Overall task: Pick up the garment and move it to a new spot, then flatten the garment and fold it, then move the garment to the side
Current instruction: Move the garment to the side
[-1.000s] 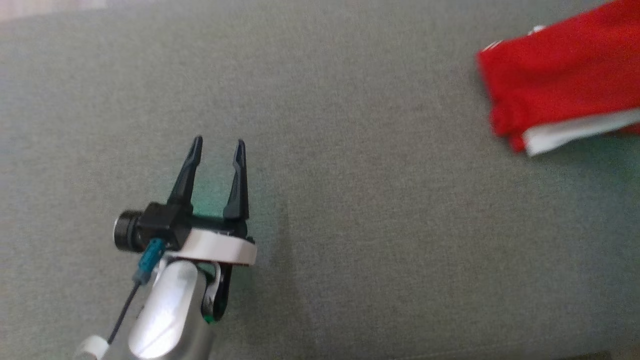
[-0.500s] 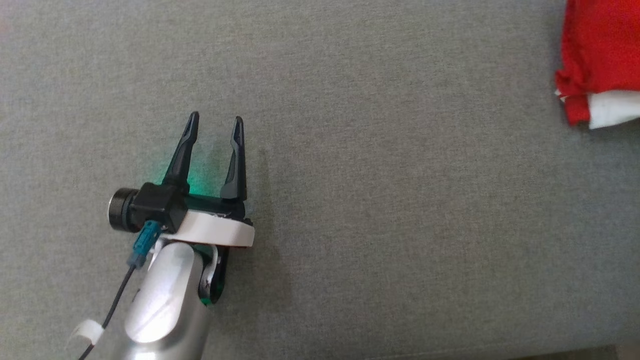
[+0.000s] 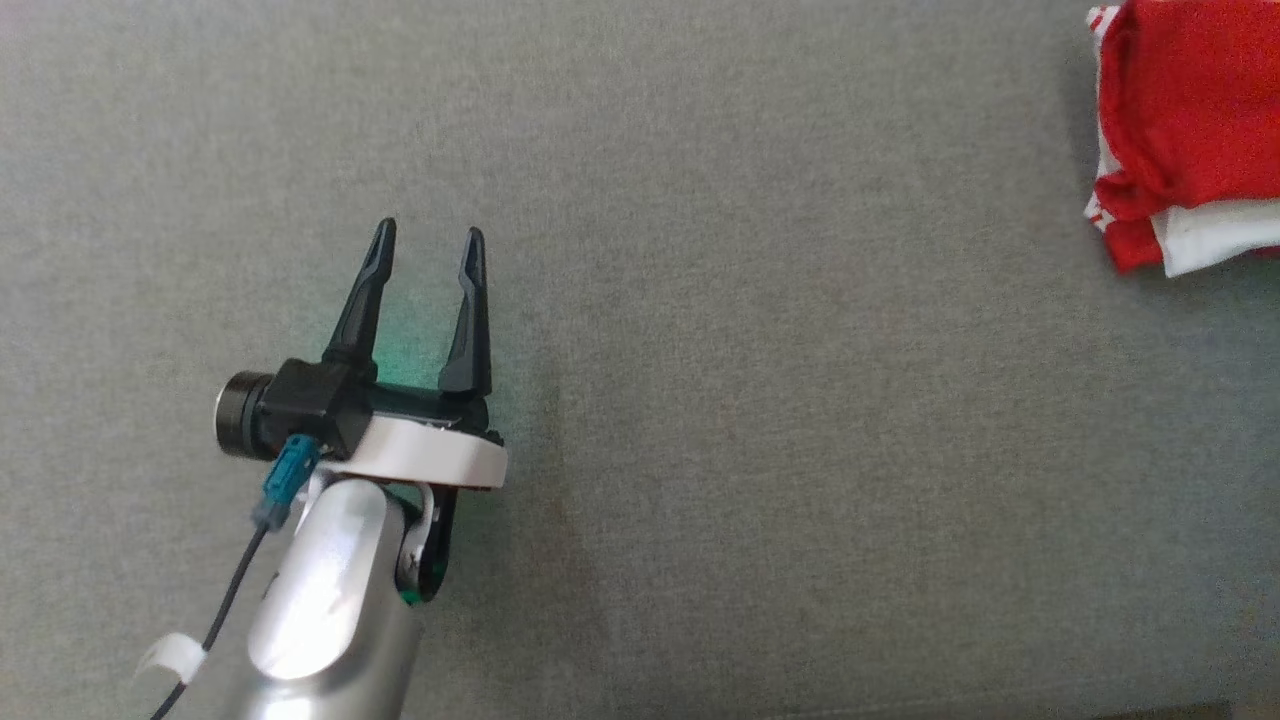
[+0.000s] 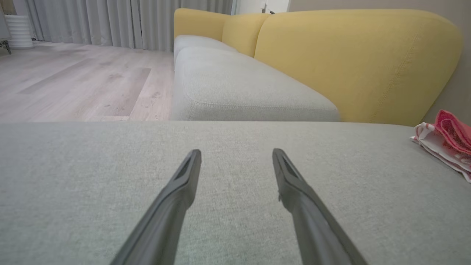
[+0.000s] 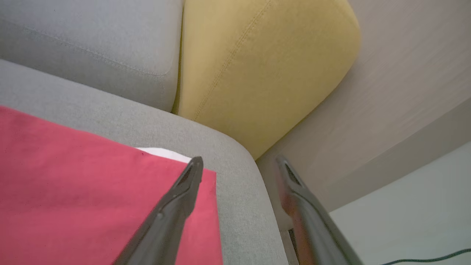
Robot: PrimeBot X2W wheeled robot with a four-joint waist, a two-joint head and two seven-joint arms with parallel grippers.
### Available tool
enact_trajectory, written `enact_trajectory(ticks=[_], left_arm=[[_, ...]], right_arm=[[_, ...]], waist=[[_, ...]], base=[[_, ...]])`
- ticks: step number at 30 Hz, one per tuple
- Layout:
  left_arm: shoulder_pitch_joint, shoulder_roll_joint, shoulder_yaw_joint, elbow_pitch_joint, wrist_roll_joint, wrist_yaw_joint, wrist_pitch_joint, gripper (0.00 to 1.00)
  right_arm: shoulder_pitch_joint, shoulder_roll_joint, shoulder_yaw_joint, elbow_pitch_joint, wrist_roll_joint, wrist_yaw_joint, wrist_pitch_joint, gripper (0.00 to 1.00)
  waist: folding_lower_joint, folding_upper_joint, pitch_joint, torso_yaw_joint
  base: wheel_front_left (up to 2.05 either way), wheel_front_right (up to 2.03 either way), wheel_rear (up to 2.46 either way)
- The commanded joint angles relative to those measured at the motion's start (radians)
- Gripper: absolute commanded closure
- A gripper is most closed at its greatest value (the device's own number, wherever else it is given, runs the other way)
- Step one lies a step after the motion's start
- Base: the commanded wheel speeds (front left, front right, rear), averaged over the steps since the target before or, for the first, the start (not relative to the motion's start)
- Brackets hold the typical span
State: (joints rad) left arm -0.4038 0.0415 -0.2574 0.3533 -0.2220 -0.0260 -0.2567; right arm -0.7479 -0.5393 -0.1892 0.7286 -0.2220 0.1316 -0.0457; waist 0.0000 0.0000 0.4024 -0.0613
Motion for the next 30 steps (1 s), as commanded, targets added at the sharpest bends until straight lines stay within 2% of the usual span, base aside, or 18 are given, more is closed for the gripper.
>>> enact_trajectory(ticks=[1,8,9,16,17,22,30], left_arm=[[0.002,0.009,0.036,-0.026,-0.008,0.007,-0.005,0.0],[0.056,0.009,0.065,-0.032,-0.023,0.018,-0.005,0.0],[0.073,0.009,0.078,-0.043,-0.031,0.029,-0.005,0.0],[0.127,0.009,0.094,-0.058,-0.02,0.029,-0.005,0.0],[0.127,0.009,0.094,-0.058,-0.02,0.029,-0.005,0.0],[0.157,0.009,0.102,-0.072,-0.025,0.034,-0.005,0.0],[0.189,0.009,0.087,-0.063,-0.048,0.047,-0.005,0.0]], right_arm=[[-0.006,-0.001,0.008,-0.036,-0.008,-0.001,-0.017,0.0],[0.028,0.139,0.035,-0.108,0.038,-0.001,-0.07,0.0],[0.061,0.194,0.051,-0.139,0.068,-0.001,-0.091,0.0],[0.193,0.384,0.071,-0.278,0.196,-0.001,-0.147,0.0],[0.193,0.384,0.071,-0.278,0.196,-0.001,-0.147,0.0],[0.323,0.469,0.104,-0.337,0.256,-0.001,-0.187,0.0],[0.494,0.488,0.182,-0.342,0.377,-0.001,-0.214,0.0]], waist=[[0.0,0.0,-0.048,-0.003],[0.0,0.0,-0.182,0.003],[0.0,0.0,-0.215,0.008],[0.0,0.0,-0.283,0.036],[0.0,0.0,-0.283,0.036],[0.0,0.0,-0.307,0.059],[0.0,0.0,-0.325,0.079]], base=[[0.0,0.0,0.0],[0.0,0.0,0.0],[0.0,0.0,0.0],[0.0,0.0,0.0],[0.0,0.0,0.0],[0.0,0.0,0.0],[0.0,0.0,0.0]])
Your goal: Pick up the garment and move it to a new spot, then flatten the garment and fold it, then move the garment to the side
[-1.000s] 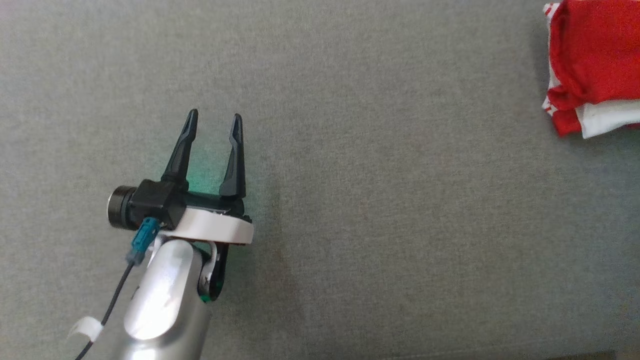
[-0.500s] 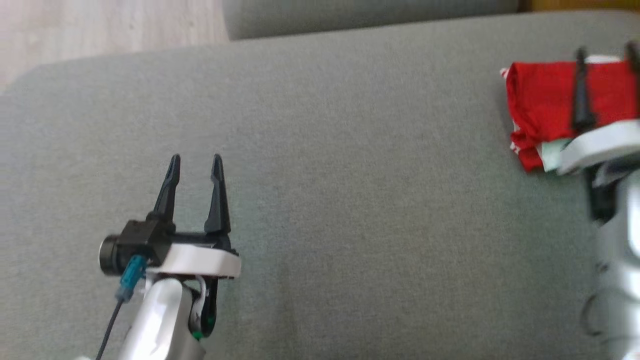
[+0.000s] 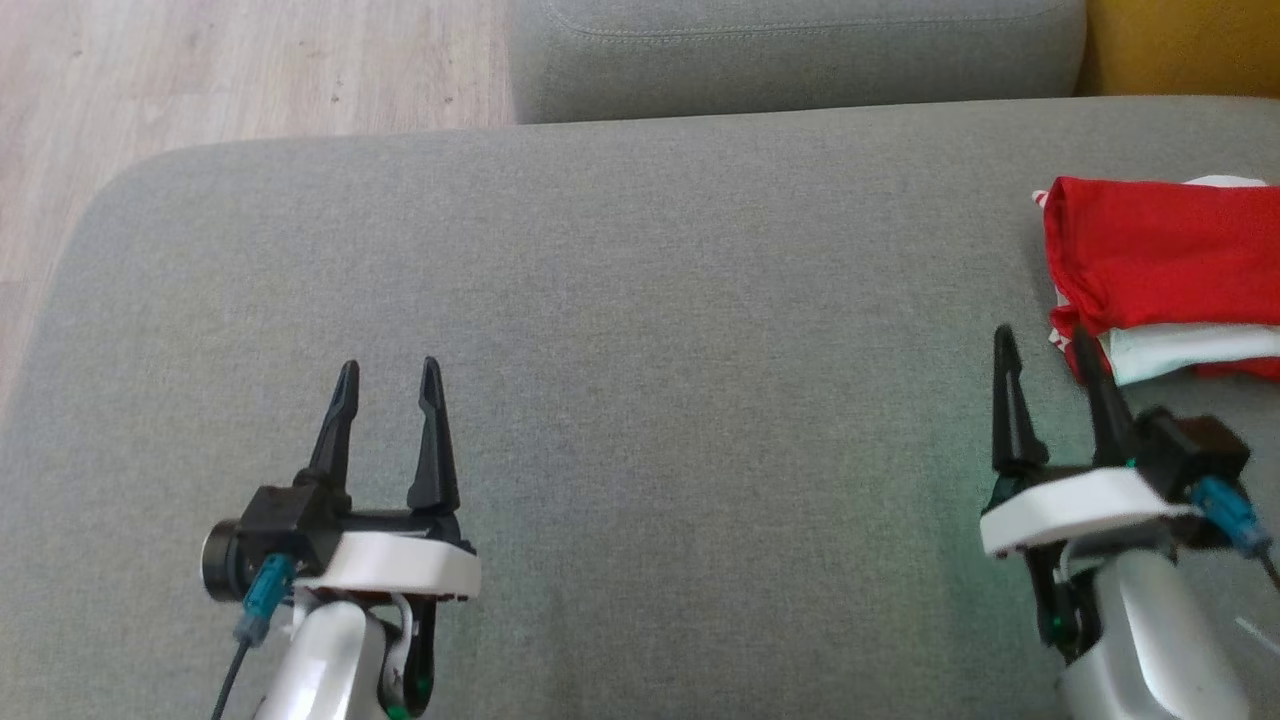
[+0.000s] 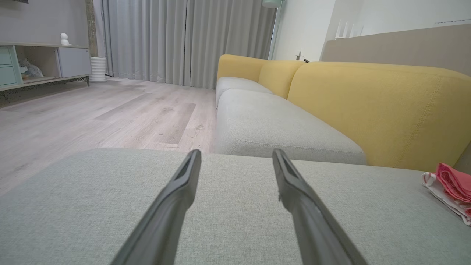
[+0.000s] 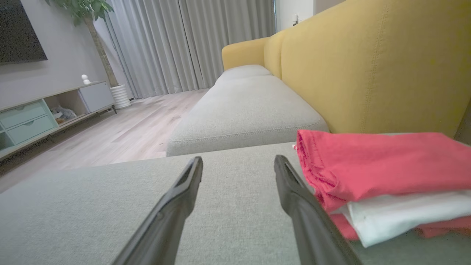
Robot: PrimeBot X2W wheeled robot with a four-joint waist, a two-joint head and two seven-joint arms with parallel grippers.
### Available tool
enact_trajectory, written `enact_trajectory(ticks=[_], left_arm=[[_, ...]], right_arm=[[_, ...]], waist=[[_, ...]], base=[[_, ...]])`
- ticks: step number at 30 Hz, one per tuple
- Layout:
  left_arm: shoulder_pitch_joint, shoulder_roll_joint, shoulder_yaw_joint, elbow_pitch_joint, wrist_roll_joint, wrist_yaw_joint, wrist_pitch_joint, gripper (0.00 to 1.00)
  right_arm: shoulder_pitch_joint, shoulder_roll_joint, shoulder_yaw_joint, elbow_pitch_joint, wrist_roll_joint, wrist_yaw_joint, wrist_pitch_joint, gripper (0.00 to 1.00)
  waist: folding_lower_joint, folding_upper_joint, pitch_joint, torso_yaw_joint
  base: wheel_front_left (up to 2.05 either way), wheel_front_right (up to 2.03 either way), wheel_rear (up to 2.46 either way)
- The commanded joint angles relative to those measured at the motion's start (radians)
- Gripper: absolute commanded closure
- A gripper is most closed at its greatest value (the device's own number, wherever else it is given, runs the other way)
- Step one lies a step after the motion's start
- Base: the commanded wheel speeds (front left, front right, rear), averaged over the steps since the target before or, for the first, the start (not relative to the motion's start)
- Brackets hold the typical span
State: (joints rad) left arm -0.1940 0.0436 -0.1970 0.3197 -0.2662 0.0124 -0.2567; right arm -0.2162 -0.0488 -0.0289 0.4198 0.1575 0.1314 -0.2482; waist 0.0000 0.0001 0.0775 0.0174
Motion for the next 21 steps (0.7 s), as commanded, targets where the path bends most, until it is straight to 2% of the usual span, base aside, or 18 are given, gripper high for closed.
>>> enact_trajectory(ticks=[1,8,11,21], left_arm=[[-0.018,0.007,0.023,-0.031,-0.005,0.01,-0.005,0.0],[0.002,0.007,0.016,-0.025,-0.016,0.008,-0.005,0.0],[0.006,0.007,0.016,-0.022,-0.03,-0.007,-0.005,0.0],[0.007,0.007,0.039,-0.012,-0.076,-0.006,-0.005,0.0]], right_arm=[[-0.027,-0.002,0.025,-0.036,0.012,-0.001,-0.012,0.0],[0.017,-0.002,0.032,-0.089,0.043,-0.001,-0.013,0.0],[0.023,-0.002,0.043,-0.096,0.036,-0.001,-0.013,0.0],[0.03,-0.002,0.046,-0.109,0.04,-0.001,-0.013,0.0]], waist=[[0.0,-0.0001,-0.001,0.001],[0.0,-0.0001,-0.008,-0.002],[0.0,-0.0001,-0.009,-0.005],[0.0,-0.0001,-0.007,-0.014]], base=[[0.0,0.0,0.0],[0.0,0.0,0.0],[0.0,0.0,0.0],[0.0,0.0,0.0]])
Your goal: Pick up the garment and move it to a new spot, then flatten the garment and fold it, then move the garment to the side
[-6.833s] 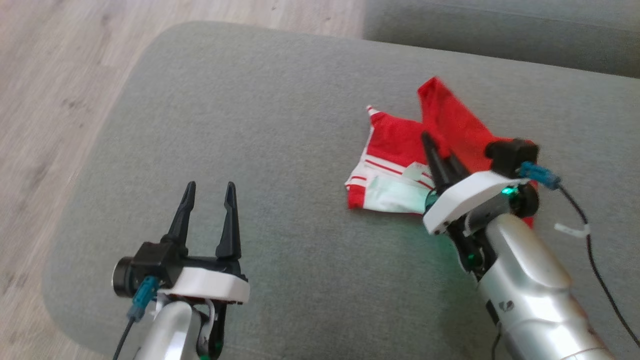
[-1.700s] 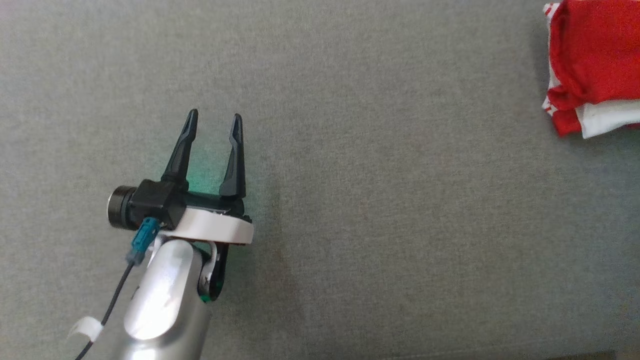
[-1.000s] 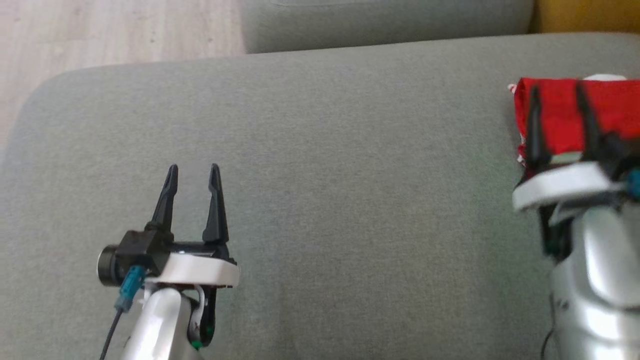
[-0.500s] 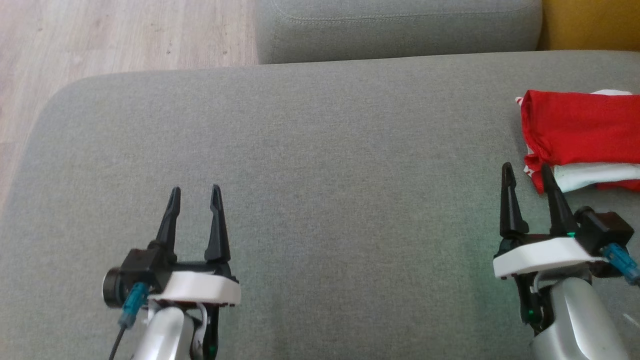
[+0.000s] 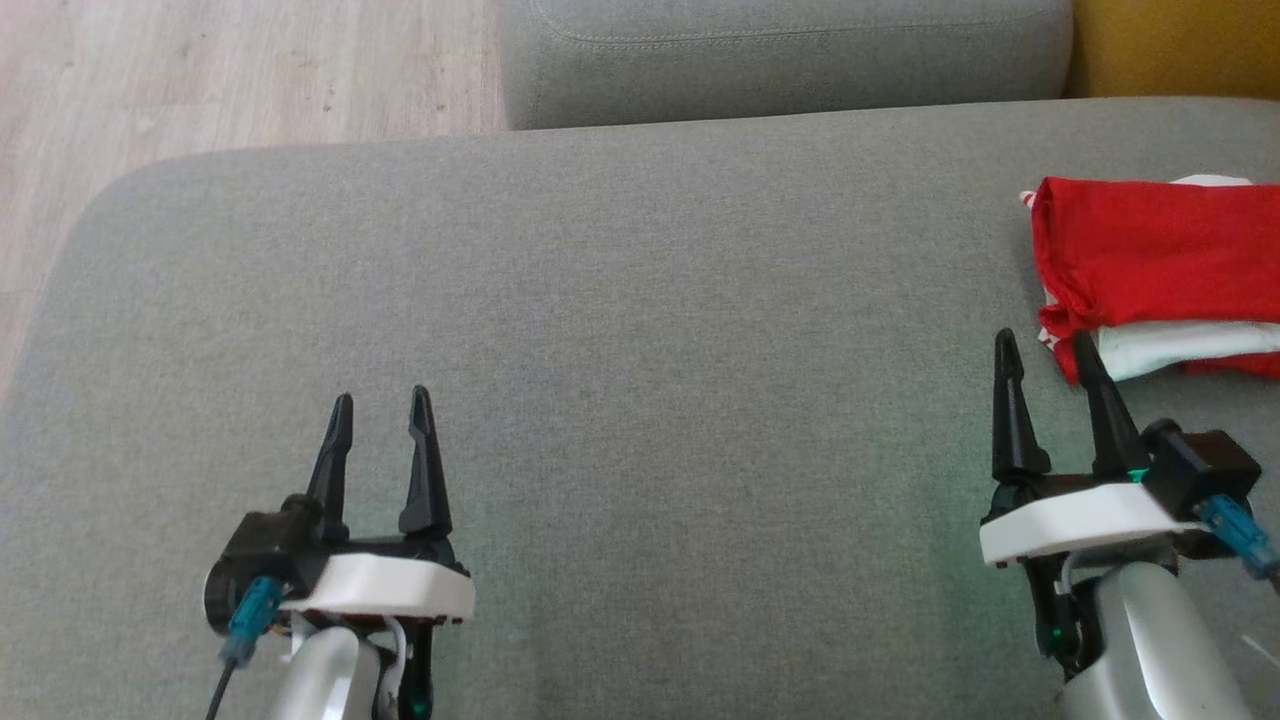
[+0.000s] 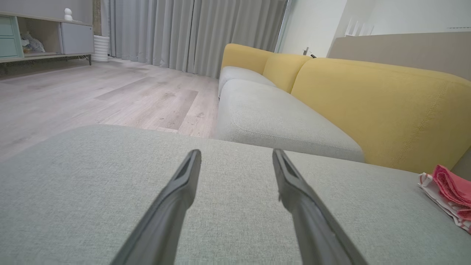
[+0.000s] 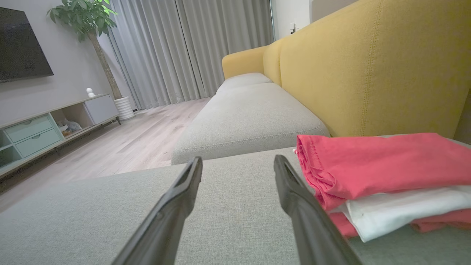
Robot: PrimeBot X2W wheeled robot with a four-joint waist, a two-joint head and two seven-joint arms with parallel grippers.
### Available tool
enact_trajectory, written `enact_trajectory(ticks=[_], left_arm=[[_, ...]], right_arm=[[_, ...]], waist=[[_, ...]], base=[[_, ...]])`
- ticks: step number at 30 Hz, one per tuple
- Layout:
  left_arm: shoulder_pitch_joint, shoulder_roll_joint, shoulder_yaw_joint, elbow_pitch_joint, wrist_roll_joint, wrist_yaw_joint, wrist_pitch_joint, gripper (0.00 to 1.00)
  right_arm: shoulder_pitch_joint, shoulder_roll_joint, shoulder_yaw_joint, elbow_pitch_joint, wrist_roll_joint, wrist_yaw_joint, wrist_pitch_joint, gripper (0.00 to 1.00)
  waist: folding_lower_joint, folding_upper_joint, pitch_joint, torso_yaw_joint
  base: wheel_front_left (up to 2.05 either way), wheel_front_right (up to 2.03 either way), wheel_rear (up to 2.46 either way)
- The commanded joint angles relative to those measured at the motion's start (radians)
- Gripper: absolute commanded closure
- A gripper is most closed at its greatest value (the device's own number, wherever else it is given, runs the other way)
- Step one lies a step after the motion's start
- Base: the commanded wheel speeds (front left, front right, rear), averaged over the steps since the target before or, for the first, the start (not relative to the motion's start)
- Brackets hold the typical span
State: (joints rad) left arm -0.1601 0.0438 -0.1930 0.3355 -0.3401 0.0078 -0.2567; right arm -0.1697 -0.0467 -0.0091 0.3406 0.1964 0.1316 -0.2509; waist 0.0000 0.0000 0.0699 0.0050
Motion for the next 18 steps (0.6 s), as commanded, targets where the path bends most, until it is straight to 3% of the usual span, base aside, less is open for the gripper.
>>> enact_trajectory(ticks=[1,15,16,18], left_arm=[[-0.026,0.006,0.036,-0.028,-0.004,-0.001,-0.005,0.0],[-0.033,0.006,0.054,-0.031,-0.105,0.013,-0.005,0.0],[0.001,0.0,0.013,0.004,-0.108,0.007,0.0,1.0],[0.009,0.0,0.009,0.034,-0.108,0.006,0.001,1.0]], right_arm=[[-0.018,-0.004,0.03,-0.027,0.0,-0.001,-0.011,0.0],[-0.024,-0.004,0.04,-0.027,0.003,-0.001,-0.011,0.0],[0.0,0.0,0.014,0.003,0.0,0.0,0.0,1.0],[0.006,0.001,0.014,0.034,0.0,0.0,0.002,1.0]], waist=[[0.0,0.0,0.001,-0.003],[0.0,0.0,0.007,-0.009],[0.0,0.0,0.007,-0.009],[0.0,0.0,0.007,-0.009]], base=[[0.0,0.0,0.0],[0.0,0.0,0.0],[0.0,0.0,0.0],[0.0,0.0,0.0]])
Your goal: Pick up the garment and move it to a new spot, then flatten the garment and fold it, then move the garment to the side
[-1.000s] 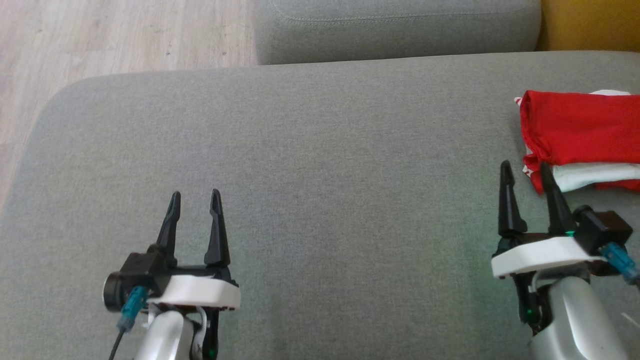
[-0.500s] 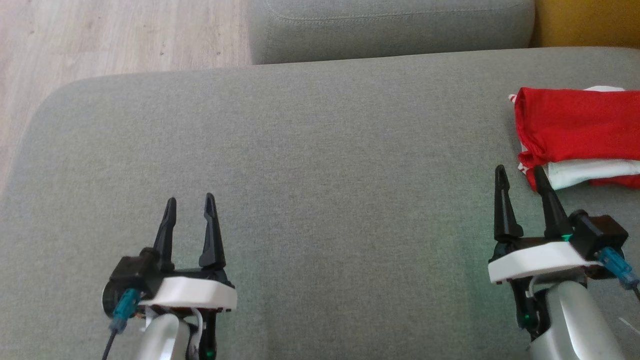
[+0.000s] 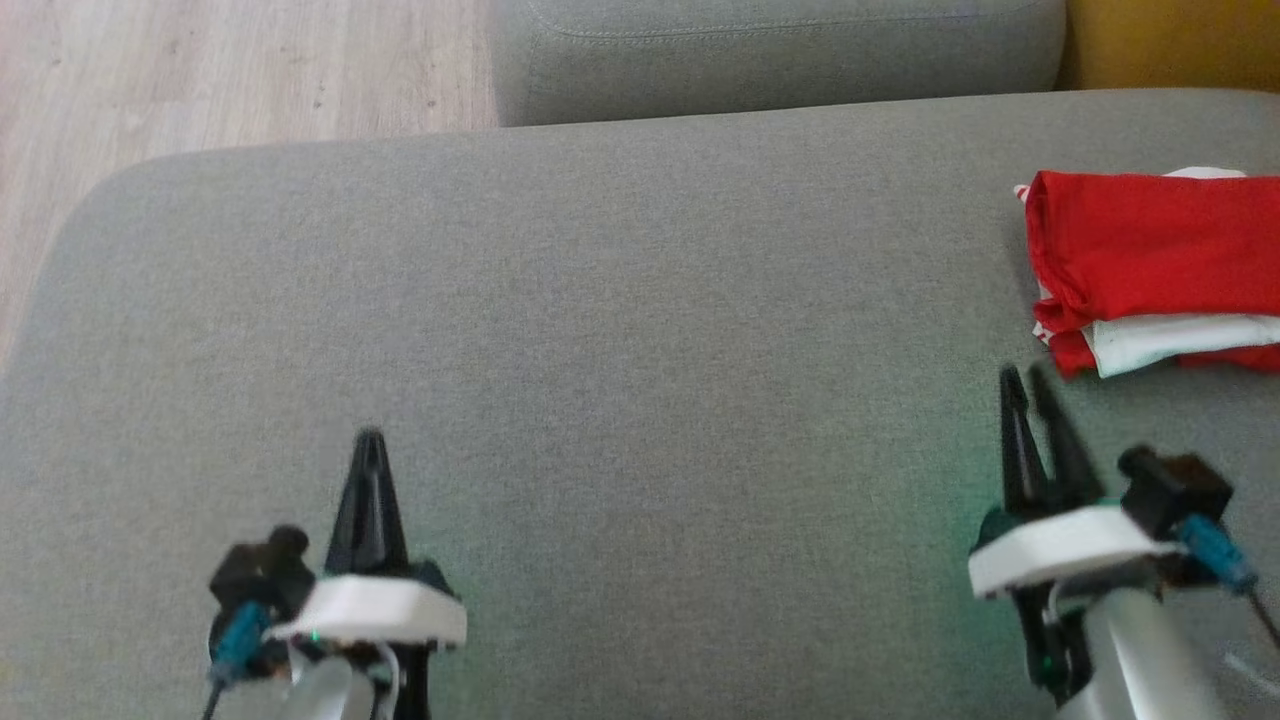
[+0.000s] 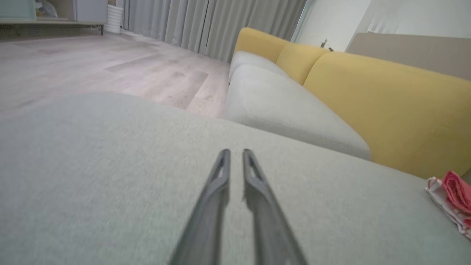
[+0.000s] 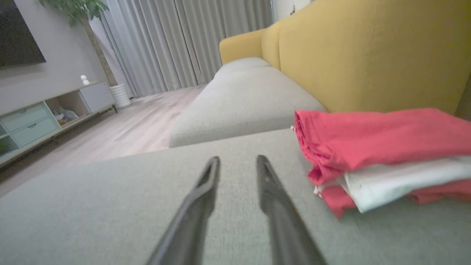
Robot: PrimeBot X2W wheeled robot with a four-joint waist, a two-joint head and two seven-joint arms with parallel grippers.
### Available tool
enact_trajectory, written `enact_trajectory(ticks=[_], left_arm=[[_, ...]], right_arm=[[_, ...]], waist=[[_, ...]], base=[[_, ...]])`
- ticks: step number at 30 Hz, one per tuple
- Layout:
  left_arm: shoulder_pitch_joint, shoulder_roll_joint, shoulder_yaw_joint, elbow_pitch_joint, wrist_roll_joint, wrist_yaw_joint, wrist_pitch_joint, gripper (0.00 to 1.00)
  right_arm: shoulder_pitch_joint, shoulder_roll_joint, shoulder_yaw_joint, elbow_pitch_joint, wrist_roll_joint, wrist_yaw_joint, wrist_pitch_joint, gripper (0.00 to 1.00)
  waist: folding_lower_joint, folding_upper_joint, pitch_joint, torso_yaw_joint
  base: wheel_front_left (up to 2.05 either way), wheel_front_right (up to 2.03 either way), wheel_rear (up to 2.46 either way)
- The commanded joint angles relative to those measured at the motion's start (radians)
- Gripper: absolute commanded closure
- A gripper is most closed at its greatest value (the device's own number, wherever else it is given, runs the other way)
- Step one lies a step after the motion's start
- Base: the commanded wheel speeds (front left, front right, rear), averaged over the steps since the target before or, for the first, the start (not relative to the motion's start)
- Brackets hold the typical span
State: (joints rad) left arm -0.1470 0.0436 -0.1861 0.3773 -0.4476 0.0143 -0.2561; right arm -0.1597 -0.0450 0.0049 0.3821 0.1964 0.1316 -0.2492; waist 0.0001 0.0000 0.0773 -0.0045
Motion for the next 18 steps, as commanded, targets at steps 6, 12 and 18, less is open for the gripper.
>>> enact_trajectory(ticks=[6,12,18], left_arm=[[0.004,0.0,0.012,0.001,-0.048,-0.006,0.016,1.0],[0.006,0.0,0.027,-0.006,-0.104,-0.013,0.033,1.0],[0.008,0.001,0.041,-0.013,-0.16,-0.02,0.051,1.0]], right_arm=[[0.003,0.0,-0.007,0.002,0.058,0.0,0.017,1.0],[0.007,0.0,-0.012,-0.006,0.126,0.0,0.034,1.0],[0.01,-0.001,-0.017,-0.014,0.194,0.0,0.05,1.0]], waist=[[0.0,0.0,-0.003,0.0],[0.0,0.0,-0.007,0.0],[0.0,0.0,-0.01,0.001]], base=[[0.0,0.0,0.0],[0.0,0.0,0.0],[0.0,0.0,0.0]])
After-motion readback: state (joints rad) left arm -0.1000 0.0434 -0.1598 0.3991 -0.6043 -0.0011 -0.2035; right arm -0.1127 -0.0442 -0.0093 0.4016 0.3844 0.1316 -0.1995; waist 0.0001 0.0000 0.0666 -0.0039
